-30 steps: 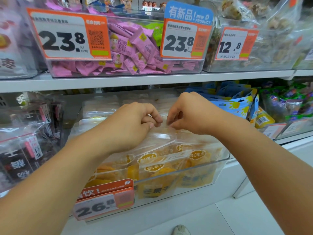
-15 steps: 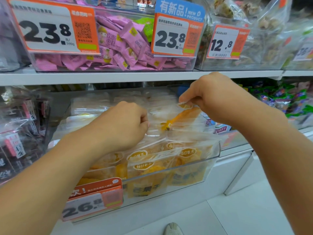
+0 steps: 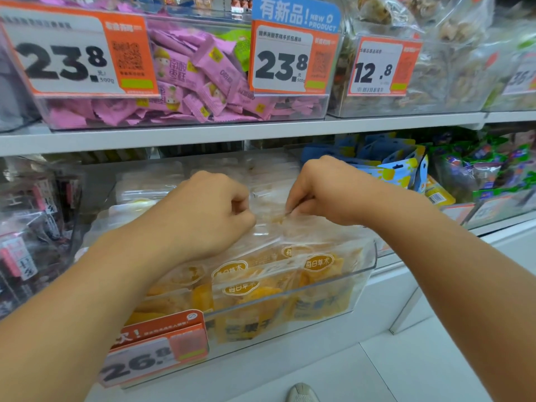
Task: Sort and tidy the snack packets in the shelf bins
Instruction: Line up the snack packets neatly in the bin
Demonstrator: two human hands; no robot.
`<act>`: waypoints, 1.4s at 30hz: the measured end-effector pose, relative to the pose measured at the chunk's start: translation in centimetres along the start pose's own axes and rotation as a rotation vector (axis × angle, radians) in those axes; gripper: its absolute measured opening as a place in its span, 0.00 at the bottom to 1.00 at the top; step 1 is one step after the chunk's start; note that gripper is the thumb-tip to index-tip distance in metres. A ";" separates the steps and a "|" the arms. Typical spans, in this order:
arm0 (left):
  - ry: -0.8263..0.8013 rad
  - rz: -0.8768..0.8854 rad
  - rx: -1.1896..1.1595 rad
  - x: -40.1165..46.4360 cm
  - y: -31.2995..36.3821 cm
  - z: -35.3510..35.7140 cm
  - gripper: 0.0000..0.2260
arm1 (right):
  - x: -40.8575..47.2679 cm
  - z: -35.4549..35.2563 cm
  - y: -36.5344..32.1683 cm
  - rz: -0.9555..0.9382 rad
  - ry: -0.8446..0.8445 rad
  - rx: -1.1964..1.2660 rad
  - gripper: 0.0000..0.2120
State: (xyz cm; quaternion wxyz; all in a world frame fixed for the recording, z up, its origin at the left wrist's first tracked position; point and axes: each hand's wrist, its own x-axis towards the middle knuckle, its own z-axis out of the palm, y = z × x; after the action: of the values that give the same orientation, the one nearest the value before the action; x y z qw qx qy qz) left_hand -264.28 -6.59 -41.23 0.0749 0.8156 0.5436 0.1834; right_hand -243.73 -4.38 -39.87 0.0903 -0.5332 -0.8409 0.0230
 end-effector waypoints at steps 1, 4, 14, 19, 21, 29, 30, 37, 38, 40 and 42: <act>0.015 0.009 -0.008 -0.1 0.1 0.0 0.07 | -0.1 -0.2 0.1 0.006 -0.001 0.029 0.06; 0.034 0.067 0.057 -0.4 0.2 -0.1 0.14 | -0.4 -0.3 0.3 0.020 0.031 0.133 0.04; 0.008 0.033 0.120 -0.9 -1.1 -0.1 0.14 | 0.2 -0.7 -0.1 0.168 -0.160 0.030 0.09; -0.005 0.048 0.167 -0.5 -1.2 0.1 0.16 | -0.2 -0.3 -0.2 0.173 0.115 0.231 0.06; -0.017 0.043 0.177 -0.5 -1.2 0.2 0.16 | 0.1 0.0 -0.5 0.171 0.100 0.127 0.04; -0.016 0.081 0.264 -0.6 -1.3 0.7 0.24 | 1.1 1.0 -1.2 0.152 0.189 -0.092 0.10; -0.012 0.093 0.268 -0.5 -1.3 0.8 0.25 | 1.1 1.0 -1.3 0.144 0.204 -0.101 0.07; -0.030 0.062 0.222 -0.6 -1.4 0.9 0.27 | 0.8 0.7 -2.0 0.146 0.079 -0.175 0.09; -0.037 0.057 0.215 -0.7 -1.4 0.8 0.26 | 1.0 0.8 -2.1 0.149 0.076 -0.217 0.11; -0.048 0.047 0.216 -0.8 -1.3 0.7 0.24 | 1.0 0.6 -2.1 0.136 0.077 -0.281 0.14; -0.050 0.047 0.224 -1.0 -1.3 0.6 0.22 | 0.6 -0.4 -1.6 0.137 0.066 -0.316 0.15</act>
State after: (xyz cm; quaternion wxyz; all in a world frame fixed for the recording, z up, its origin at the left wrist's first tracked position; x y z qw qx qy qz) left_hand -265.46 -6.92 -42.41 -0.0075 0.8356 0.5395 0.1027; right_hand -245.38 -4.57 -39.19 0.0310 -0.5974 -0.7922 -0.1206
